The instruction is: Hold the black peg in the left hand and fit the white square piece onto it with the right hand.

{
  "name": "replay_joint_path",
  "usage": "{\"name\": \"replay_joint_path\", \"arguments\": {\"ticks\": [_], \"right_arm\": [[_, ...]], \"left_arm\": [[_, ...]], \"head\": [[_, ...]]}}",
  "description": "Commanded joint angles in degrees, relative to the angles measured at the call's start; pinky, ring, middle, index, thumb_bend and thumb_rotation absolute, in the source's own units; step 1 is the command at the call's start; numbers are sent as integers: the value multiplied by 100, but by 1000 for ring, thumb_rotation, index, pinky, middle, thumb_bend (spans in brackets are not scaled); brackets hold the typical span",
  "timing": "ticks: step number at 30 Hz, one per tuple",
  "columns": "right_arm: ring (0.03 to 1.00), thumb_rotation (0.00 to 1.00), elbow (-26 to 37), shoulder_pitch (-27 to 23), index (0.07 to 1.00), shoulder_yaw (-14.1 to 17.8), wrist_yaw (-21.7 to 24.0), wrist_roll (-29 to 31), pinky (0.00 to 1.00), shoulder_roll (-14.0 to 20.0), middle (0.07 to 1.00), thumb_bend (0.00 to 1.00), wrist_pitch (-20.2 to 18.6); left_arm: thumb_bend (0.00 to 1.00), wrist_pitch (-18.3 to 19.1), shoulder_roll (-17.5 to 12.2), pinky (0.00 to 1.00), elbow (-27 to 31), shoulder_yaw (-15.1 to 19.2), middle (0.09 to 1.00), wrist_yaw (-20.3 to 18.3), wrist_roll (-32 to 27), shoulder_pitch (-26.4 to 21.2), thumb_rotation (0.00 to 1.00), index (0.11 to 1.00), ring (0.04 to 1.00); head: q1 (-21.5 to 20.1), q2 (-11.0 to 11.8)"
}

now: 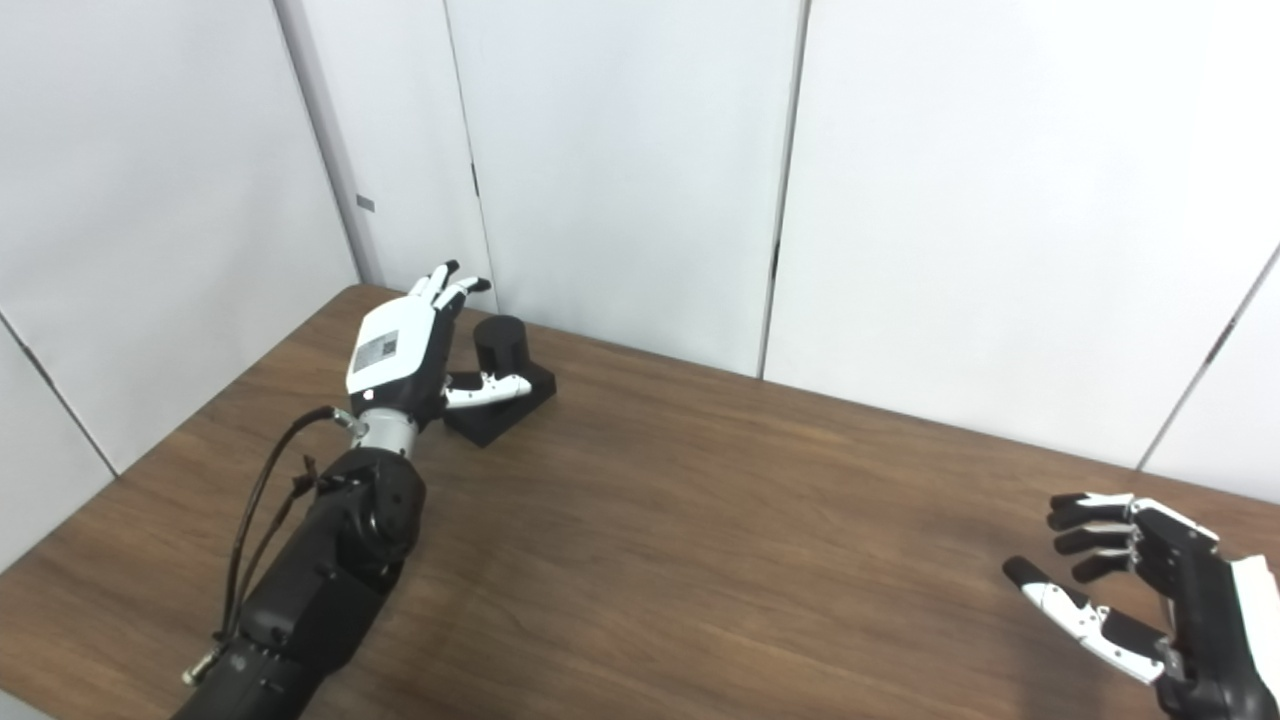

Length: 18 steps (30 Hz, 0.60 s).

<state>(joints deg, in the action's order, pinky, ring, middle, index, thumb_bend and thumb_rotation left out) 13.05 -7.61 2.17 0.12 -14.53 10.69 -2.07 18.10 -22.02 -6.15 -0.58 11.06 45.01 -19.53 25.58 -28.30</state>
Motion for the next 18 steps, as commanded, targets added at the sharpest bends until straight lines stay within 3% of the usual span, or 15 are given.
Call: {"name": "replay_joint_path", "arguments": {"ticks": [1, 11, 18], "right_arm": [[532, 113, 166, -186, 491, 31, -17, 35, 410, 51, 637, 498, 88], [514, 113, 131, -230, 491, 57, -86, 14, 403, 46, 622, 497, 235], [502, 113, 184, -250, 491, 63, -63, 34, 387, 42, 616, 497, 224]], "left_arm": [[1000, 148, -111, 840, 123, -21, 984, 67, 179, -201, 583, 849, 968], [1000, 627, -191, 817, 24, -212, 977, -136, 222, -292, 604, 842, 955], [1000, 553, -223, 787, -319, -205, 964, 45, 150, -369, 573, 833, 944]], "head": [[-14, -9], [-80, -15], [-120, 2]]}}
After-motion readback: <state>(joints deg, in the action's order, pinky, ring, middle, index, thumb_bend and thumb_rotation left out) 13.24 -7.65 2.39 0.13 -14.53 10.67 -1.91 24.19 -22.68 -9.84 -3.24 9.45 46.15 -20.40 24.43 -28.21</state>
